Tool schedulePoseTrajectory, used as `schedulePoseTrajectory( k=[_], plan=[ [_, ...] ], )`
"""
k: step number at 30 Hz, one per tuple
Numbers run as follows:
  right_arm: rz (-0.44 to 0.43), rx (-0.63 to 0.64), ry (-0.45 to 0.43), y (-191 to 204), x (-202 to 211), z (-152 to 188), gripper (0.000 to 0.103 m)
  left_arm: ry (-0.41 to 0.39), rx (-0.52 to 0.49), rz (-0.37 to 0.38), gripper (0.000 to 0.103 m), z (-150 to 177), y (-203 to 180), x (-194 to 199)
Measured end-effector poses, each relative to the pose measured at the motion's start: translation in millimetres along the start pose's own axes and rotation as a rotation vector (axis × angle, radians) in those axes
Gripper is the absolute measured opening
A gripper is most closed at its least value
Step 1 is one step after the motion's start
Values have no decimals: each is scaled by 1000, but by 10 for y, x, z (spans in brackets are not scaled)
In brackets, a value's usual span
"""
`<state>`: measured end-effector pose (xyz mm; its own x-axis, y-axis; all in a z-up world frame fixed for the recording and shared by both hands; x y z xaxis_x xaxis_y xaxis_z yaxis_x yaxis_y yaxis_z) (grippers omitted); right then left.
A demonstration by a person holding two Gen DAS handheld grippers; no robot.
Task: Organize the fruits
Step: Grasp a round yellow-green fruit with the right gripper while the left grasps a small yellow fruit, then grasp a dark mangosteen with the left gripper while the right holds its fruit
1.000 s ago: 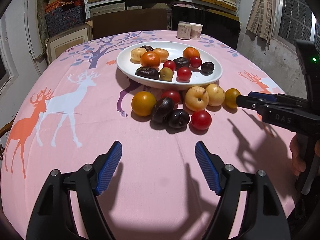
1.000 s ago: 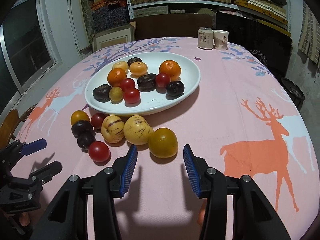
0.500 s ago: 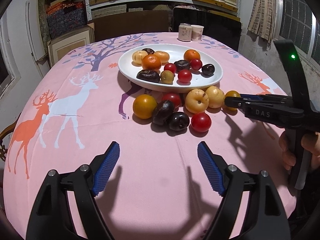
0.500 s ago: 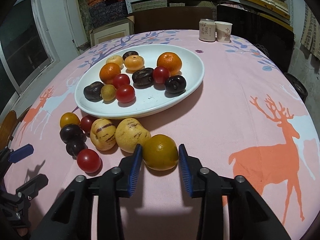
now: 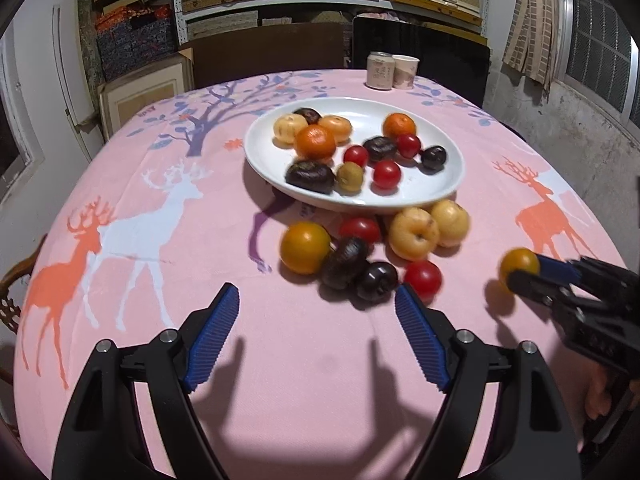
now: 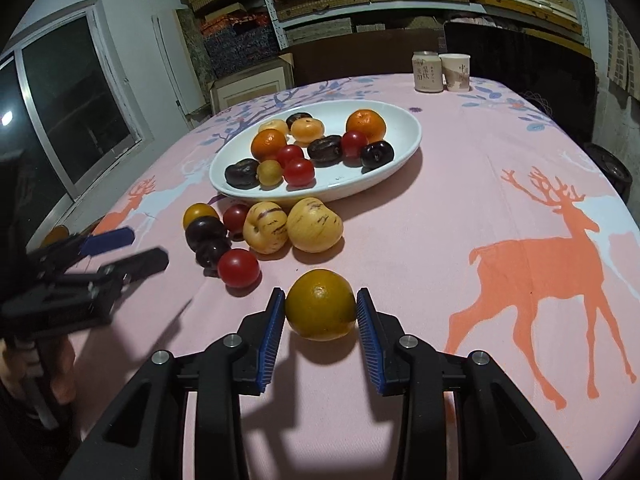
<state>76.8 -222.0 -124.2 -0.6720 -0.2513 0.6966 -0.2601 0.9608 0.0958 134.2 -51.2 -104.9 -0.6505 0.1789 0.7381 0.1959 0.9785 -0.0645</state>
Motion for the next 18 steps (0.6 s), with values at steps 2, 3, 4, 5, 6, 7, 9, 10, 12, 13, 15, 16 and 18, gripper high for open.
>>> schedulePoseTrajectory(
  k=[2, 3, 4, 5, 6, 7, 9, 10, 12, 13, 15, 16, 18],
  plan=[
    [-2, 7, 9, 15, -16, 2, 37, 15, 15, -27, 78, -85, 97, -109],
    [-6, 5, 11, 12, -20, 0, 37, 27, 30, -22, 78, -111, 135, -156],
    [-13, 1, 11, 7, -22, 0, 37, 42, 47, -21, 77, -127, 167, -208],
    [-18, -6, 13, -6, -28, -1, 37, 57, 53, -14, 76, -118, 171, -239],
    [-20, -10, 14, -10, -29, 3, 37, 73, 48, 9, 74, -102, 128, -266],
    [-23, -14, 16, -15, -34, 5, 37, 76, 31, 18, 74, -84, 62, -276],
    [-25, -12, 19, -14, -45, 5, 37, 52, -11, -2, 74, -66, -52, -279],
    [-26, -9, 20, -11, -52, 1, 37, 46, -19, -7, 72, -69, -87, -289],
    [-26, -7, 19, -6, -52, 0, 37, 69, 7, 23, 53, -92, -111, -360],
    [-26, -8, 18, -10, -52, -2, 37, 84, 26, 50, 46, -99, -119, -389],
    [-26, -12, 14, -15, -49, -1, 37, 89, 51, 69, 39, -121, -104, -399],
    [-28, -14, 11, -17, -45, 0, 37, 89, 44, 70, 39, -114, -120, -397],
    [-29, -14, 12, -17, -45, 2, 37, 83, 19, 77, 39, -87, -176, -383]
  ],
)
Point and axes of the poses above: each gripper's, at about its wrist camera, not at the fingertips, and x roughly against the way its jaws point, y to its left, z to its underside, the point moved 6 cm from there along -x, roughly the way its jaws point, and after that the axes turned 9 degrees about x, right-handed, at the moved point
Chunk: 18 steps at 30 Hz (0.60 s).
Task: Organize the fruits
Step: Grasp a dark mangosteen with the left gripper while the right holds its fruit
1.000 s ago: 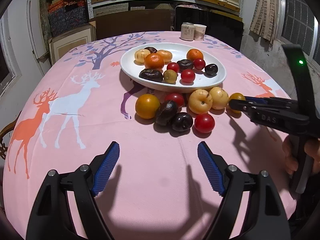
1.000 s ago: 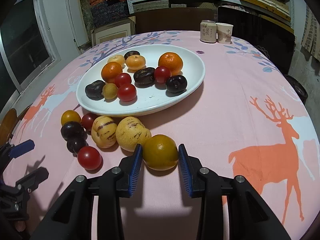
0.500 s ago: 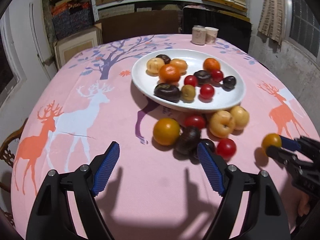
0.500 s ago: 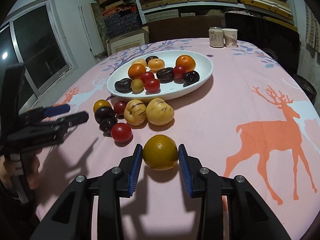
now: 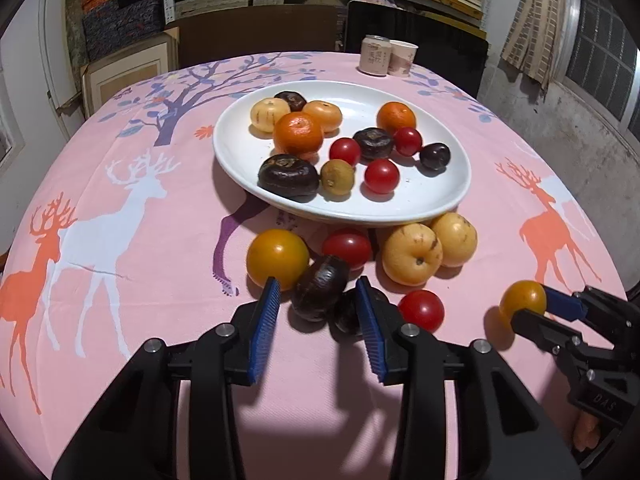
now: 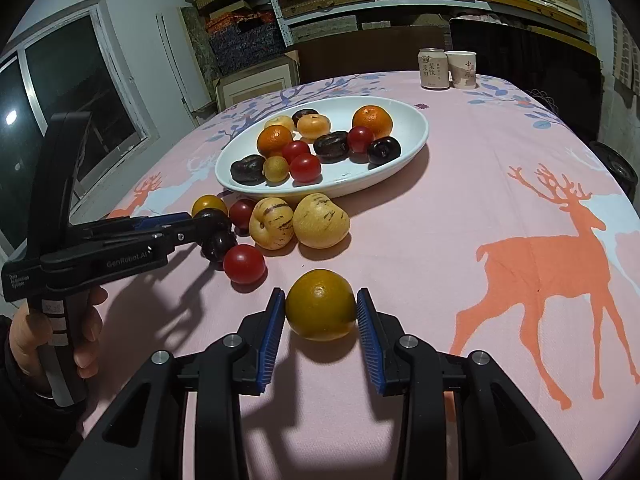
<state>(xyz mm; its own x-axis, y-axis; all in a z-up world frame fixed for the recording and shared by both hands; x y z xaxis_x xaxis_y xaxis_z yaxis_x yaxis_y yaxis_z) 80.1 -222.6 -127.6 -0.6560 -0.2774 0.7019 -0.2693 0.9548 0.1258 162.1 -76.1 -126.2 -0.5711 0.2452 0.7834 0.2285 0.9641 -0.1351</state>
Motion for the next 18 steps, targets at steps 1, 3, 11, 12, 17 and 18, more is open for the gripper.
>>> schedulePoseTrajectory(
  k=[1, 3, 11, 12, 17, 18],
  plan=[
    [-2, 2, 0, 1, 2, 0, 37, -2, -11, 4, 39, 10, -31, 2],
    [-1, 4, 0, 2, 6, 3, 37, -6, -34, 10, 39, 10, -96, -1],
    [-6, -7, -13, -1, 27, 8, 37, 20, 38, 87, 51, -31, -83, -107],
    [-9, -9, -12, -2, 25, 10, 37, 20, 42, 104, 45, -26, -73, -87],
    [-16, -9, -13, 8, 25, 9, 37, 25, 59, 105, 39, 45, 26, -3],
    [-17, -11, -12, 4, 22, 8, 37, 20, 57, 97, 31, 57, 47, 25]
  ],
)
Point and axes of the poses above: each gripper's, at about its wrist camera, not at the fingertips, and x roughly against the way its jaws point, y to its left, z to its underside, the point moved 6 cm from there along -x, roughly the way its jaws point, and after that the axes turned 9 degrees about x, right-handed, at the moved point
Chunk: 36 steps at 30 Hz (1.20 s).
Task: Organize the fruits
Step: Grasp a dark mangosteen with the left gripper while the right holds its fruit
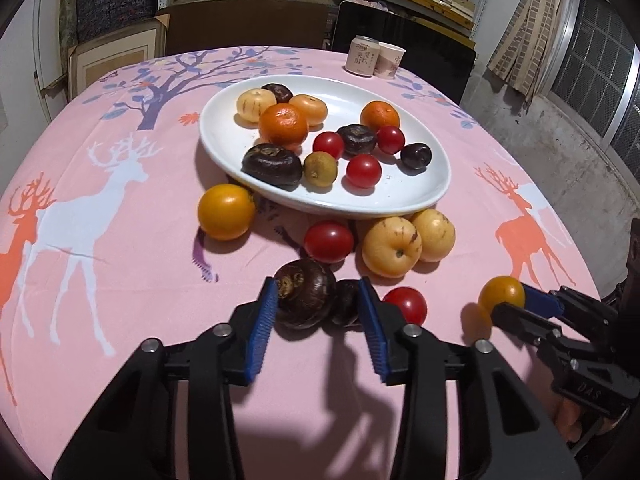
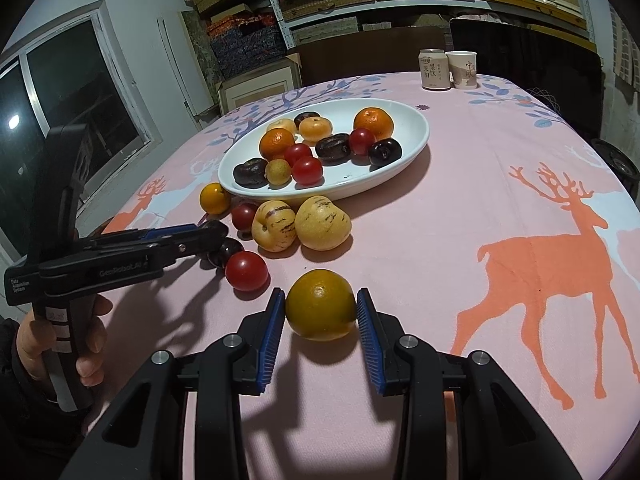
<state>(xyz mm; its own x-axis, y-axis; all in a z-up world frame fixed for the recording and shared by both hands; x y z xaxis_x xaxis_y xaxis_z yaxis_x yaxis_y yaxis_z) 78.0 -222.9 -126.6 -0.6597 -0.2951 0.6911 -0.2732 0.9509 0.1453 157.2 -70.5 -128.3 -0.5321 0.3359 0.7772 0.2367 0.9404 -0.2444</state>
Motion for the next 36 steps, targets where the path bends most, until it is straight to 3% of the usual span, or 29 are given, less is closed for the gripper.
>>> schedulePoseTrajectory(
  k=[1, 4, 10, 11, 13, 15, 20, 22, 23, 31, 36],
  plan=[
    [0, -1, 0, -1, -1, 0, 37, 5, 3, 1, 27, 9, 18, 22],
    [1, 0, -2, -3, 2, -3, 37, -4, 12, 29, 26, 29, 37, 154],
    [5, 1, -2, -2, 2, -9, 37, -11, -94, -58, 28, 115, -26, 185],
    [6, 0, -2, -6, 4, -10, 37, -17, -95, -68, 33, 109, -23, 169],
    [6, -3, -3, -14, 4, -11, 37, -40, -59, -61, 68, 54, -5, 143],
    [8, -4, -4, -17, 5, -11, 37, -46, -12, -45, 72, 5, 26, 95],
    [2, -9, -5, -25, 5, -9, 37, 51, 157, 65, 70, 25, 163, -153],
    [-1, -7, -5, -20, 5, -10, 37, 38, 173, 111, 42, 5, 164, -106],
    [-3, -7, -4, -18, 3, -9, 37, 38, 178, 129, 39, -5, 162, -77],
    [-3, -7, -6, -18, 9, -9, 37, -16, 112, 28, 34, -9, 115, 14],
    [-2, -9, -9, -20, 19, -9, 37, -11, 130, 3, 38, -99, 156, -44]
  ],
)
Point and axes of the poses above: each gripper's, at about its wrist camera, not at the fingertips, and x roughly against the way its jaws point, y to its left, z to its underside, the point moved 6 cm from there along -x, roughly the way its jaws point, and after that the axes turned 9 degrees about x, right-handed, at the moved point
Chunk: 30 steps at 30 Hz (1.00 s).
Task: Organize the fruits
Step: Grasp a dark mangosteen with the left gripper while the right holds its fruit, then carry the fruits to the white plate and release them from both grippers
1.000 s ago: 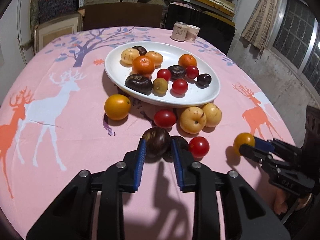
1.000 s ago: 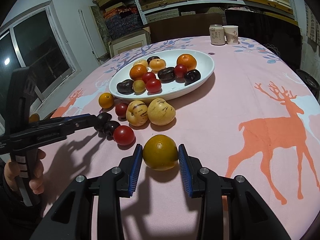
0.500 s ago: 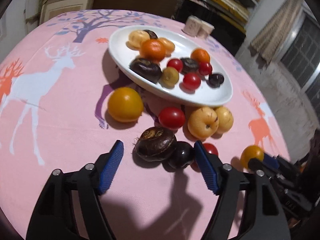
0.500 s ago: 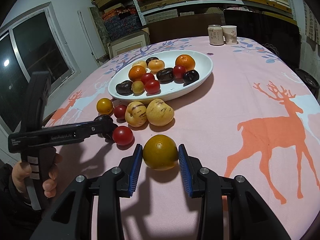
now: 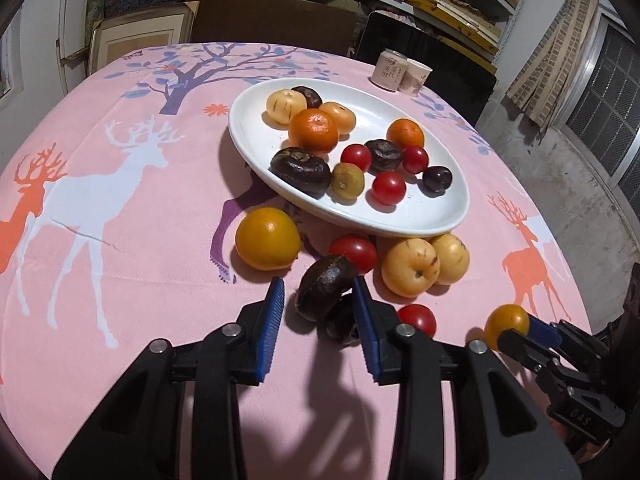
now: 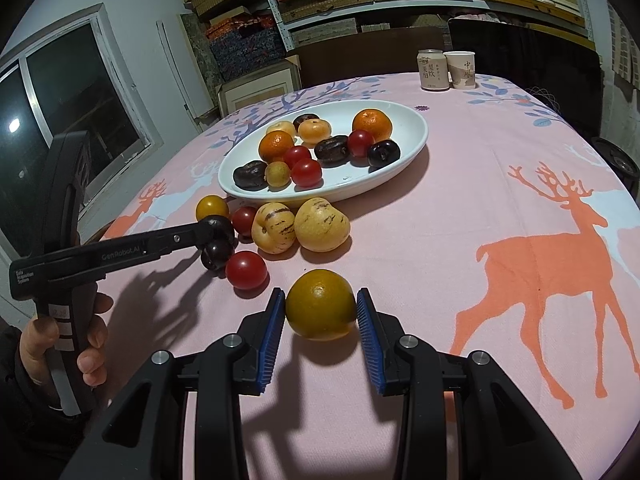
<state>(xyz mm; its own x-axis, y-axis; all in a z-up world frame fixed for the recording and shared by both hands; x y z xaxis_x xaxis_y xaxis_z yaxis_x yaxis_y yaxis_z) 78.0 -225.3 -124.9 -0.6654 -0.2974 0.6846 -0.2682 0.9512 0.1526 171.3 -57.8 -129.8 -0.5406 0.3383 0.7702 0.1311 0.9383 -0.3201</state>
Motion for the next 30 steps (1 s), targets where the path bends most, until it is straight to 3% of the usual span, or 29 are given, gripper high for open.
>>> schedulePoseTrajectory(
  k=[2, 4, 6, 8, 10, 18, 30],
  plan=[
    [0, -1, 1, -2, 0, 0, 37, 11, 12, -1, 46, -25, -11, -40],
    [0, -2, 0, -5, 2, -1, 37, 42, 47, 14, 70, -28, -22, -101],
    [-1, -2, 0, -5, 3, -1, 37, 34, 62, 13, 72, -41, -34, -140],
    [-3, -3, 1, -5, 3, 0, 37, 36, 67, 2, 69, -53, -25, -185],
    [-5, -4, 1, -9, 4, 1, 37, 79, 75, 21, 33, -30, -12, -257],
    [-11, -7, -3, -12, 5, 1, 37, -32, -17, -17, 33, 86, -30, 41],
    [12, 11, -18, 18, 33, -19, 37, -122, -85, -113, 33, 200, 126, 448]
  ],
)
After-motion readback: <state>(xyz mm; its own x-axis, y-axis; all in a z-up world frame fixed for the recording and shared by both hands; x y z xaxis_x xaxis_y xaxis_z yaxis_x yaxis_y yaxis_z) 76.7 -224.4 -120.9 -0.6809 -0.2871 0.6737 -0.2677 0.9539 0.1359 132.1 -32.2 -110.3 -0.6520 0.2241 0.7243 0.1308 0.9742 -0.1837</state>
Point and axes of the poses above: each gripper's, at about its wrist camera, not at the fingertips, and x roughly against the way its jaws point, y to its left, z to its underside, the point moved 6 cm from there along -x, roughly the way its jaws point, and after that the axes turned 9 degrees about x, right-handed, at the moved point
